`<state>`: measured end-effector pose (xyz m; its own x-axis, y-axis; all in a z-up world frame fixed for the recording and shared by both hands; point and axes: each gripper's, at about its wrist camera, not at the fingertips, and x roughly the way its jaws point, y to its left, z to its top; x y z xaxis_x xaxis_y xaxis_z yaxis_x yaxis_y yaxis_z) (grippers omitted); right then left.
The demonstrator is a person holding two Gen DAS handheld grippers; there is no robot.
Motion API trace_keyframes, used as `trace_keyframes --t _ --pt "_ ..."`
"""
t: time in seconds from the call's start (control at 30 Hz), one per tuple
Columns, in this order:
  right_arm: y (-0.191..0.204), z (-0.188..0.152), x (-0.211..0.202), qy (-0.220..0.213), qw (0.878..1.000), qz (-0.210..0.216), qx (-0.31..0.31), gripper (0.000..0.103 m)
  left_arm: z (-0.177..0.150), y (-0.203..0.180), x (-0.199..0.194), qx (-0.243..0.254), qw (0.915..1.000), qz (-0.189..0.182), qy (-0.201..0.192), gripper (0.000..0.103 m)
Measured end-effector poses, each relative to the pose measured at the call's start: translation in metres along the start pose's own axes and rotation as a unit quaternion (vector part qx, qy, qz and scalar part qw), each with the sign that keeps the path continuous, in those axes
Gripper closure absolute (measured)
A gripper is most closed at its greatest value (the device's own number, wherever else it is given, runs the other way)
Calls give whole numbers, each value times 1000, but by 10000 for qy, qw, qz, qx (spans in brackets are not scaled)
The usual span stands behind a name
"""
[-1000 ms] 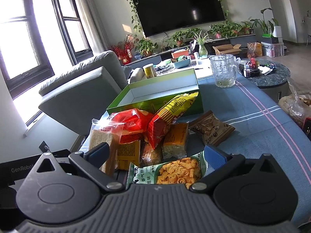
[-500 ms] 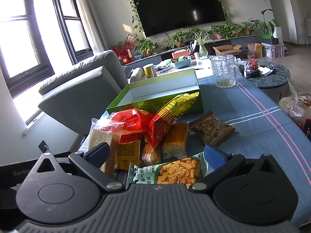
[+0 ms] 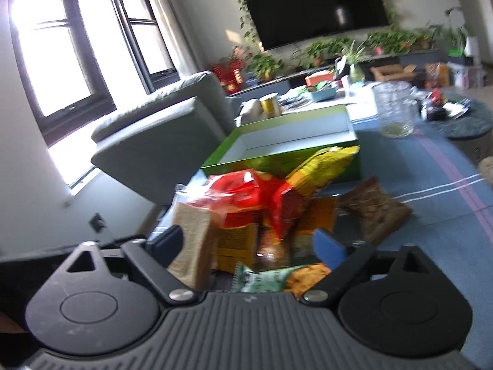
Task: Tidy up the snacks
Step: 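Grasp the bagged bread slice with the right gripper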
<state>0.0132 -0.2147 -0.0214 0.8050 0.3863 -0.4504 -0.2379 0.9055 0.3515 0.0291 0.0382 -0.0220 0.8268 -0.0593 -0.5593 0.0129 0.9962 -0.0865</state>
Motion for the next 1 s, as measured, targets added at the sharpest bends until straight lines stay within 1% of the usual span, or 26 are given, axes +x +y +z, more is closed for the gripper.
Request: trace_keyframes --t 0.07,0.2,0.33,0.43,0.5,0.53,0.6,0.67,0.73,0.8,0.83,0.93,1.0 --pt "3 6 8 93 9998 147 42 2 1 8 8 40 9999 -152 50 23" --pt "16 12 29 313 9987 410 -6 2 -2 26 21 39 9983 -584 74 27" --pt "28 7 60 703 9965 444 -72 2 -8 32 35 186 9954 -937 105 29" --pt "27 2 80 987 9944 384 60 3 -12 34 46 269 9943 -1013 184 30" --pt "26 0 87 1128 9929 348 129 3 -13 36 51 238 9931 -1121 248 32" --pt "26 0 89 1180 9923 339 155 3 -13 38 54 212 9924 -1182 273 36" --pt "25 1 93 1248 9914 338 209 3 -14 39 58 166 9912 -1274 321 38" --pt "26 1 95 1285 9908 356 221 3 -16 39 62 170 9900 -1343 397 52" --pt "28 0 96 1288 9908 378 175 3 -18 38 66 146 9894 -1373 451 54" --pt "31 0 98 1305 9906 404 57 8 -20 36 67 118 9892 -1391 451 57" --pt "33 -1 100 1324 9902 438 4 12 -21 34 66 125 9892 -1392 449 59" --pt "35 -2 102 1336 9897 523 -16 14 -18 28 54 203 9899 -1352 364 59" --pt "33 1 95 1274 9900 604 27 14 -13 26 40 174 9887 -1471 211 59"
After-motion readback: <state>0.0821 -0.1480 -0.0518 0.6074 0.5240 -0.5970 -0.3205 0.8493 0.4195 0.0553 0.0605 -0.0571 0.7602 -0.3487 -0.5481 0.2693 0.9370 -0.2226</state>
